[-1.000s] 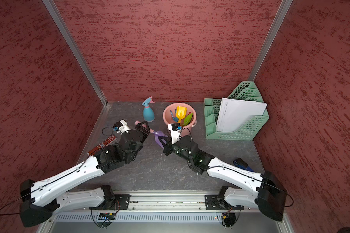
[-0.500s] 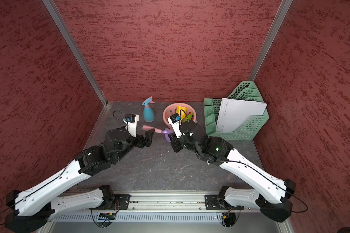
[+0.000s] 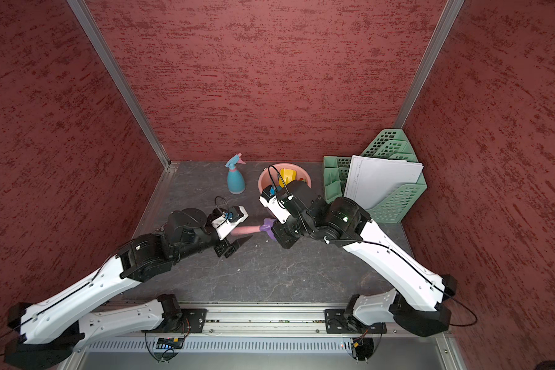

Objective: Organize the gardening tools
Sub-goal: Pick up the gardening tool from the center of the board.

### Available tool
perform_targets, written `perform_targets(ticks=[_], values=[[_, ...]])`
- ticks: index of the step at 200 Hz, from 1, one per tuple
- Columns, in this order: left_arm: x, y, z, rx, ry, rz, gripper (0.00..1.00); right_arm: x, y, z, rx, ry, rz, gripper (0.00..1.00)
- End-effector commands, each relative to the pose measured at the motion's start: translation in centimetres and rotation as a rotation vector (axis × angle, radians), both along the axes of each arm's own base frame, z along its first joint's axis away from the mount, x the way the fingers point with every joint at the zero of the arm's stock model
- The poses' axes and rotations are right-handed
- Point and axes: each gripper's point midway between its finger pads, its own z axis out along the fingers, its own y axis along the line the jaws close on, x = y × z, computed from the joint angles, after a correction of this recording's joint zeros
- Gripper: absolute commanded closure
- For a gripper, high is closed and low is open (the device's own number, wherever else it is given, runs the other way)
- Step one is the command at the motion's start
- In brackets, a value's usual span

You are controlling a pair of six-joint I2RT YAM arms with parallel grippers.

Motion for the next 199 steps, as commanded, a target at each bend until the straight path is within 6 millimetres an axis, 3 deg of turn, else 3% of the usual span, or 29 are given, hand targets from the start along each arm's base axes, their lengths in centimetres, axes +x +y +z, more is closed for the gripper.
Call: perform_targets(ticks=[1, 57, 73, 130, 140, 152, 165, 181, 199], values=[[-1.0, -1.4, 0.9, -0.017, -0.012, -0.096, 0.21, -1.0, 0.1, 0.9, 0.025, 0.024, 0.046, 1.0], [-1.3, -3.0, 0.4, -0.012, -0.003, -0.142, 0.43, -1.0, 0.5, 0.8, 0.027, 0.032, 0.062, 1.0], [-1.2, -3.3, 0.5, -0.016, -0.007, -0.146, 0.52, -1.0, 0.6, 0.8, 0.03, 0.029, 0.065, 1.0], [-1.3, -3.7, 1.0, -0.031, -0.019, -0.152, 1.0, -0.8, 1.1, 1.0, 0.044, 0.025, 0.07, 1.0], [-1.4, -3.8, 1.1, -0.035, -0.02, -0.153, 1.0, -0.7, 1.0, 1.0, 0.046, 0.019, 0.066, 1.0], [-1.4, -3.8, 1.1, -0.039, -0.019, -0.152, 1.0, -0.5, 0.8, 1.0, 0.043, 0.007, 0.051, 0.71], [-1.3, -3.8, 1.0, -0.045, -0.016, -0.142, 1.0, 0.0, 0.3, 1.1, 0.045, -0.021, 0.018, 0.46], [-1.3, -3.6, 0.8, -0.065, -0.009, -0.129, 1.0, 0.4, -0.5, 1.8, 0.078, -0.068, -0.031, 0.26], [-0.9, -3.2, 0.9, -0.125, -0.001, -0.097, 1.0, 0.3, -1.4, 2.8, 0.157, -0.103, -0.073, 0.13]])
